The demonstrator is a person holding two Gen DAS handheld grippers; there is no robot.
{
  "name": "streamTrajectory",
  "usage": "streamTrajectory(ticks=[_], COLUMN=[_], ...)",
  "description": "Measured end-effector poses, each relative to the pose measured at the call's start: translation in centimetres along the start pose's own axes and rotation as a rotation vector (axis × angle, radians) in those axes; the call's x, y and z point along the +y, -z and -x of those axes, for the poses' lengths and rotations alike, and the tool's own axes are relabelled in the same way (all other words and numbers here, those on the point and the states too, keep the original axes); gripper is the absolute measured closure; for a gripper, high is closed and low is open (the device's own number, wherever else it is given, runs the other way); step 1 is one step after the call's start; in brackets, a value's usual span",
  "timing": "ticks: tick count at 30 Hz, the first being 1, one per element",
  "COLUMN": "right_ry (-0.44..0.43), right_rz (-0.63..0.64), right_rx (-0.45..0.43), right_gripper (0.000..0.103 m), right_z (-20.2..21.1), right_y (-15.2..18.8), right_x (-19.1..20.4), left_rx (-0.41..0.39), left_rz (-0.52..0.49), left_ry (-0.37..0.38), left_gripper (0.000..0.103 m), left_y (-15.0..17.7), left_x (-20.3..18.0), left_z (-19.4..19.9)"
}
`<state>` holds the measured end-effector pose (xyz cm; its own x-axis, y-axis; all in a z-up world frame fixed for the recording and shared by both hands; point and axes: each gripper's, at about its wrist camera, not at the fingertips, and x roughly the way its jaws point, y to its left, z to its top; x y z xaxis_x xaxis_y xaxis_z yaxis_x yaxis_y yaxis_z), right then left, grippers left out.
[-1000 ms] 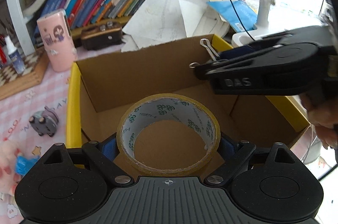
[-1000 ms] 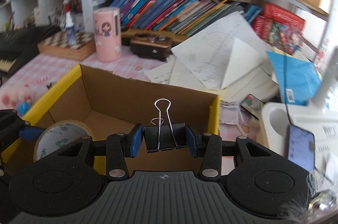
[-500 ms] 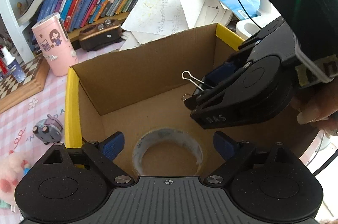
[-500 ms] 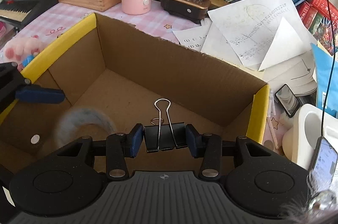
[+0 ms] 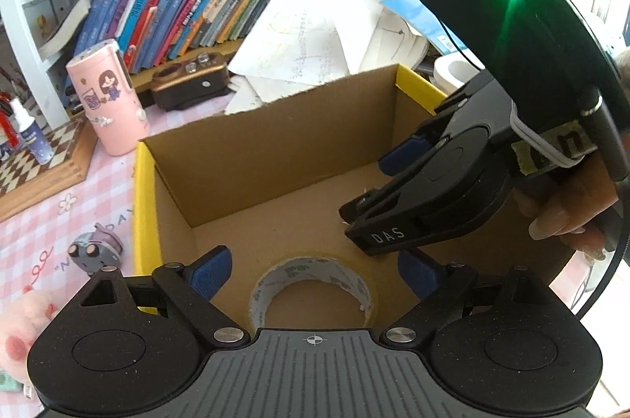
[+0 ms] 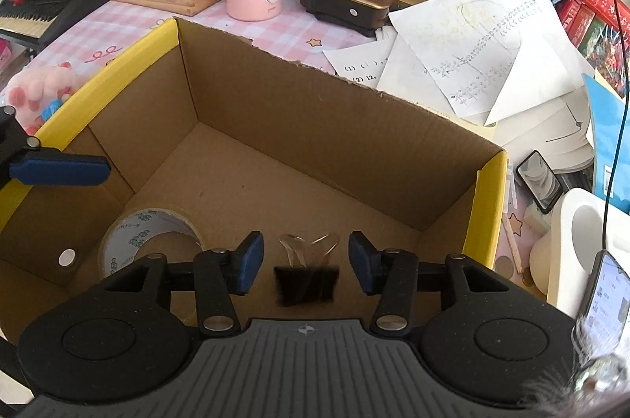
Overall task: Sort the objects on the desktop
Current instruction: 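Lower the binder clip into the box and open the right tool, then lower the tape roll into the box and open the left tool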
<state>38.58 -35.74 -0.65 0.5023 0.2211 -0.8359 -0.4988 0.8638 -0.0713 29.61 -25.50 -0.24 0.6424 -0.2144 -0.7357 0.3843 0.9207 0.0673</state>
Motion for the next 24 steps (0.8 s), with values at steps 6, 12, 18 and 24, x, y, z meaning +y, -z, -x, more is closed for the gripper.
streamTrajectory(ticks=[6,12,18,24], right_ry=[0.029,0.086,0.161,0.230], right_rz=[-0.017,-0.020,-0.094,-0.200], right_rx=[-0.074,-0.200,-0.348,-0.486], right_gripper=[0.047,0.045,0.037,0.034], right_z=[1.2,3.9,7.8,11.8], right_y=[0.3,1.1,2.4,5.0], right_x=[0.0,0.6,1.0,2.3], left_rx=[-0.033,-0.077,-0.127,-0.192], left_rz=[0.014,0.043,0.082,0.152], left_ry=[-0.023,-0.054,-0.096,-0.152], left_gripper=[0.010,0.009,0.009,0.009], left_y=[0.2,0.5,1.2,2.5], left_x=[0.5,1.3,2.0,3.1], left_z=[1.3,3.0,5.2,8.2])
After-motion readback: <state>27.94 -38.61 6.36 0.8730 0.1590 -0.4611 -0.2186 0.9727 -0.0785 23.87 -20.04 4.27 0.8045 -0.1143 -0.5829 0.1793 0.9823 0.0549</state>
